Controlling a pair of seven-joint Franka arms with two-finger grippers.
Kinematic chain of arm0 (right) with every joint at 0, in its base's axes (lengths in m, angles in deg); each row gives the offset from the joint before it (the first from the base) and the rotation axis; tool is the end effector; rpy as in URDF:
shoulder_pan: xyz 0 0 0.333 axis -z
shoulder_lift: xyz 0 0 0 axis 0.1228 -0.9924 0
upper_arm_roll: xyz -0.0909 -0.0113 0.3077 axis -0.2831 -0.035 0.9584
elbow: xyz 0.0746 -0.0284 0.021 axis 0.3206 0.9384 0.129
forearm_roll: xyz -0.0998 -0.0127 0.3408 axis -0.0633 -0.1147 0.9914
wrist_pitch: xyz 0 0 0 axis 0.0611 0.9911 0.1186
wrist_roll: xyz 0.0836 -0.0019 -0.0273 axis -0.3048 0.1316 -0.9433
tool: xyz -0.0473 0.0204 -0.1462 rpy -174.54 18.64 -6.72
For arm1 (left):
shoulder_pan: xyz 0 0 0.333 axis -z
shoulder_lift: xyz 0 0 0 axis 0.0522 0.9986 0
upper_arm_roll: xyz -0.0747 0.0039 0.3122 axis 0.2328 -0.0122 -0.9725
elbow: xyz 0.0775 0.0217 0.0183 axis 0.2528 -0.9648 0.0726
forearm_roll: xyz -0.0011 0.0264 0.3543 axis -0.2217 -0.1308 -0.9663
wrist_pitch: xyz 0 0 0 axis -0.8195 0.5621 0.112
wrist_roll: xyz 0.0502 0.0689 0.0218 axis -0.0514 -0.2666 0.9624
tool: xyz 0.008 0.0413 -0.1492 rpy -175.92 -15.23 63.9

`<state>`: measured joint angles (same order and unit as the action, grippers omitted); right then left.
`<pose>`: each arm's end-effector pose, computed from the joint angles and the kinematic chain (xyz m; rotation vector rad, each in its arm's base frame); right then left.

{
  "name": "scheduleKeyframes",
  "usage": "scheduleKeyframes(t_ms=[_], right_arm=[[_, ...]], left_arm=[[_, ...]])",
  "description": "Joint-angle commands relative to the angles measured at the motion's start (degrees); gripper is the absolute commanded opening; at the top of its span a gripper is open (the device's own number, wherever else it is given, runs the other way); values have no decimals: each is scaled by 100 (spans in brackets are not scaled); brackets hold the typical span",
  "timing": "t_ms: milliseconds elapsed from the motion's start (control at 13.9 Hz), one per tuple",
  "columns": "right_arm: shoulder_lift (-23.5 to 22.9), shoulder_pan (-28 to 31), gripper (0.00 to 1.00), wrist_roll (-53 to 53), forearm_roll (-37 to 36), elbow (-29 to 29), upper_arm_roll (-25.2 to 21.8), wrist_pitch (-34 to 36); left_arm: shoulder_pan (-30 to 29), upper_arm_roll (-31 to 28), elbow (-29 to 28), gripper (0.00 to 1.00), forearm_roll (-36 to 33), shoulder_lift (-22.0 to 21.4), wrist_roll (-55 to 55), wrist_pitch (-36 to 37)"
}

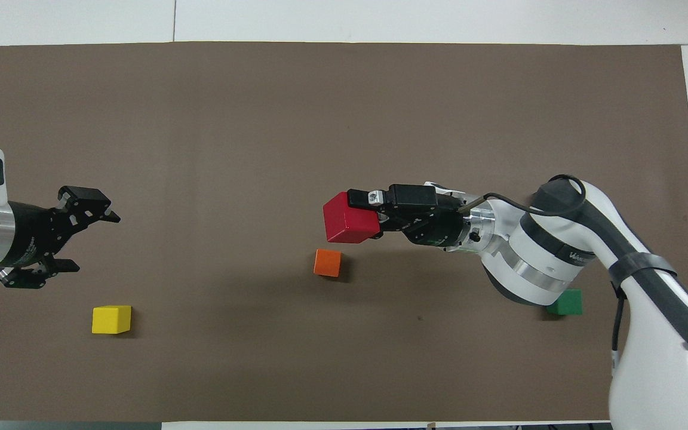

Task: Transfer red block to right arm and stack on blue block
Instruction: 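Carry the red block with the right gripper toward the blue block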

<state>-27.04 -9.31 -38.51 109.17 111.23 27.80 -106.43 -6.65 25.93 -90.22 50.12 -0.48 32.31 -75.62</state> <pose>0.4938 0.2931 0.4585 -1.0754 0.2002 0.1693 0.4443 -0.0541 0.5092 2.8631 1.0414 -0.0609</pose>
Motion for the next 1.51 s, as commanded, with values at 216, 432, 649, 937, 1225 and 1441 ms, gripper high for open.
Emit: scheduleKeyframes(t_ms=[216, 432, 649, 937, 1225, 1441], right_arm=[[1045, 221, 0, 1327, -1257, -219, 14, -1455], [1380, 336, 0, 2048, -2539, -490, 14, -2010], [1486, 572, 0, 2900, -4207, -1017, 5, -2143], [1460, 696, 0, 3911, -6509, -1659, -12, -2108], [1424, 714, 0, 4370, -8769, -1933, -12, -2020], [1398, 749, 0, 4380, -10614, -2082, -21, -1731]], left_arm=[[-162, 56, 1539, 100, -970, 980, -2810, 1060], [-101, 4, 2939, 100, -1069, 1764, -3014, 1923], [31, -137, 2854, 100, -1069, 1739, -3067, 1951], [40, -172, 2600, 100, -1051, 1704, -3067, 1820], [40, -146, 1852, 100, -1042, 1370, -3032, 1460], [-82, -67, 1590, 100, -1007, 1213, -3050, 1380]])
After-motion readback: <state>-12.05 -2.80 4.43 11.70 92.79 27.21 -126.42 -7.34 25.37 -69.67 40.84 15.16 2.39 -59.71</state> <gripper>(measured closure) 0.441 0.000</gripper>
